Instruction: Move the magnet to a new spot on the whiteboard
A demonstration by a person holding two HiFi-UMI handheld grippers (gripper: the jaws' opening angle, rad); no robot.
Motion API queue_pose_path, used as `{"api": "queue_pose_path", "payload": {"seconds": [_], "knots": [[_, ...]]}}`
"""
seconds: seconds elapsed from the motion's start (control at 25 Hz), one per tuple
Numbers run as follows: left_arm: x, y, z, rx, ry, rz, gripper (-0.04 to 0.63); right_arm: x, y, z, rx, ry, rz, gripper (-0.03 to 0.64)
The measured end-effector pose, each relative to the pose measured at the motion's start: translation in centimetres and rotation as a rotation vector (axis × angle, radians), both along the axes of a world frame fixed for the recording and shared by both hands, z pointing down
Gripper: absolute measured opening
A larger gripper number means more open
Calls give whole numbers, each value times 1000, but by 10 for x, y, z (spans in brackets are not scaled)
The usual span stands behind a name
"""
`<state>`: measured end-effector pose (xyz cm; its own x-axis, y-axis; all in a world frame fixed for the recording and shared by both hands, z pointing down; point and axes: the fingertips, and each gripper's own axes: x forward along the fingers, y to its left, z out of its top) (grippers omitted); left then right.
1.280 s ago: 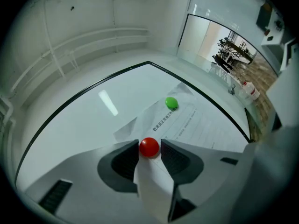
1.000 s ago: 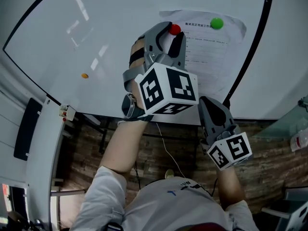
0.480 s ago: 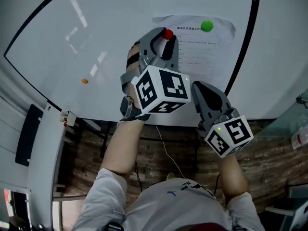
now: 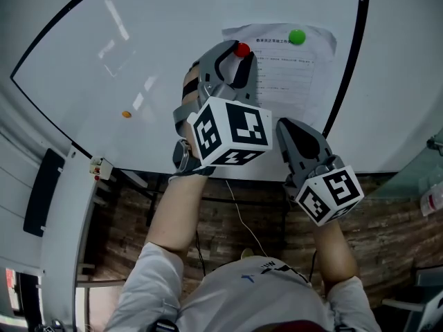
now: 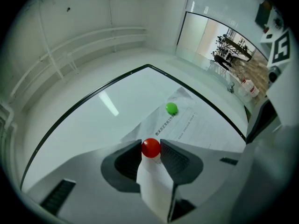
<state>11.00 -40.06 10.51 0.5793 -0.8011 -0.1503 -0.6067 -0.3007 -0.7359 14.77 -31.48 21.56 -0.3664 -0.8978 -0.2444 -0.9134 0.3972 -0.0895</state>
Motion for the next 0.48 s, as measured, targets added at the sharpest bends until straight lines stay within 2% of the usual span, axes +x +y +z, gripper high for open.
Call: {"api": "queue_pose_path", "payload": {"seconds": [0.2,0.48], "knots": [[-10,14,4,-12,13,0,132,-8,8,1,-4,7,-18,14],[-29,45,18,-59,70,12,133,-22,27,10,-26,19,-57,14]]}}
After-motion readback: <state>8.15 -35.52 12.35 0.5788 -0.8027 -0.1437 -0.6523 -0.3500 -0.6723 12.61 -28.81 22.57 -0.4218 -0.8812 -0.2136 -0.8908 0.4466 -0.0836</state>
